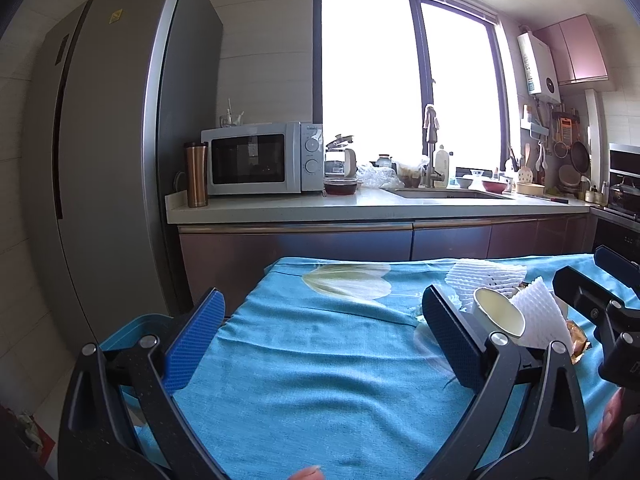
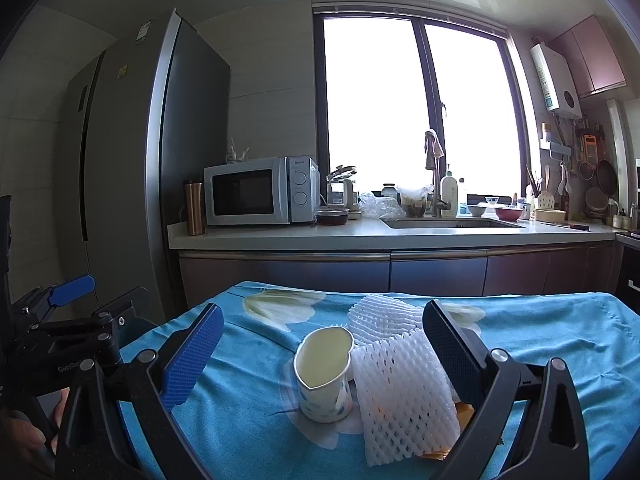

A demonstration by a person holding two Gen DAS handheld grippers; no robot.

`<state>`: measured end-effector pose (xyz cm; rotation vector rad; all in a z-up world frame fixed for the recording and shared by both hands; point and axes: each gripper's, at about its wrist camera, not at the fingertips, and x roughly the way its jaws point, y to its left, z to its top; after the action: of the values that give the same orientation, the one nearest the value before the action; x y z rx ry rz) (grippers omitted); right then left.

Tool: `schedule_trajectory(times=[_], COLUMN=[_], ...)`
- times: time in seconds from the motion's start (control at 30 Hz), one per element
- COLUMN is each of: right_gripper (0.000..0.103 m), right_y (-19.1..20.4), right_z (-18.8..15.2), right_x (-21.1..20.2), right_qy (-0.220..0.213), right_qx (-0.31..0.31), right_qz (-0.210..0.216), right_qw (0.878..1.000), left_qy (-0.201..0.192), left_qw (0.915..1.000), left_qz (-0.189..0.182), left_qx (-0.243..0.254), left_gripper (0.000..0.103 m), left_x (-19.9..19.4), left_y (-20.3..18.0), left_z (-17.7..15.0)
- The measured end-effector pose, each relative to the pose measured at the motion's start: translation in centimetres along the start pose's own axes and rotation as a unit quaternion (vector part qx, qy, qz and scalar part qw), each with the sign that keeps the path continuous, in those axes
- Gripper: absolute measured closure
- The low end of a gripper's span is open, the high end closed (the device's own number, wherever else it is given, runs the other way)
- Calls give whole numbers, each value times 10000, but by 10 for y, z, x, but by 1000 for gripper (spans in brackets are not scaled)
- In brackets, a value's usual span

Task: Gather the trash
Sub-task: 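Grasp the white foam net with the right tool while the left tool grasps the white paper cup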

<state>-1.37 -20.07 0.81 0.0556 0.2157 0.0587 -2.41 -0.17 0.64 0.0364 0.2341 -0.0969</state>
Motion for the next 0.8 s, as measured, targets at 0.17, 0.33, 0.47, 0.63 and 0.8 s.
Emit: schedule_trajectory(times=[0.17,0.33,0.47,0.63,0.8], right_gripper=[7,7,13,28,46], right_y=[-23,-50,-71,-89,-98], right_z=[-7,-16,-28,-43,-53], right_x=[10,23,35,49,57], right_qy=[283,696,1102,1563,1815], right_qx=[242,497,777,1107,1348], right_qz=[-165,-307,-269,5,263], right_qw=[9992,9959,9905,9815,9738], left_qy=[364,650,867,1180,1416], left_qw=[9972,9895,9782,9669,9610], left_qz=[-627,-1247,-1798,-2106,-2249], left_qx=[161,340,570,829,769], left_gripper=[6,6,6,18,32], left_x=[17,37,50,69,91], left_y=[-19,-44,-70,-102,-117], left_z=[-3,-8,-19,-33,-36])
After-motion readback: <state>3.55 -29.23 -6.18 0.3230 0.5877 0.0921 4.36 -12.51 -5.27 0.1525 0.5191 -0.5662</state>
